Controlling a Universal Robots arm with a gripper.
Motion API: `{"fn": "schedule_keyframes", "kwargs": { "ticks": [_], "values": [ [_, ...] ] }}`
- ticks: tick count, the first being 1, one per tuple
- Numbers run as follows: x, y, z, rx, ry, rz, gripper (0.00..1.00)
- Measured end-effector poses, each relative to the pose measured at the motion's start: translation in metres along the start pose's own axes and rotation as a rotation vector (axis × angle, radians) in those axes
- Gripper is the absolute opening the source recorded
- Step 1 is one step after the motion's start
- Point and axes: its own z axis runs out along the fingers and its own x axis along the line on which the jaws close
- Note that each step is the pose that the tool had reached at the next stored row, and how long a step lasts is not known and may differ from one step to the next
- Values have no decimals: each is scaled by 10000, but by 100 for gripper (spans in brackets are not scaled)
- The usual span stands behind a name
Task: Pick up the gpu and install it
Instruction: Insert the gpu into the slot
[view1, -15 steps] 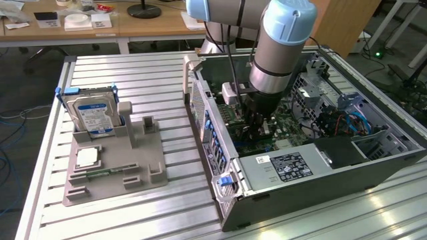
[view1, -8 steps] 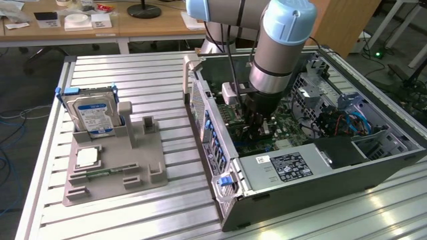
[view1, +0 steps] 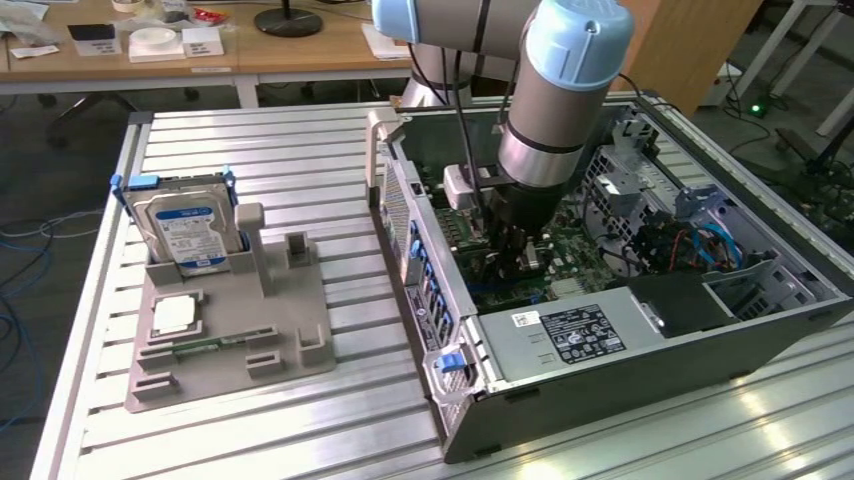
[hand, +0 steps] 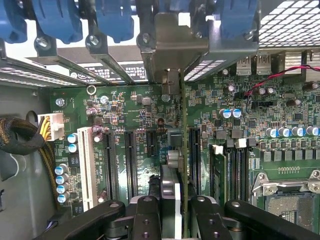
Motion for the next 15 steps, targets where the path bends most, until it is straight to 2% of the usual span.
{"fn": "schedule_keyframes", "kwargs": {
  "ticks": [15],
  "values": [
    [-1, -1, -41, 0, -1, 0, 28]
  ]
}}
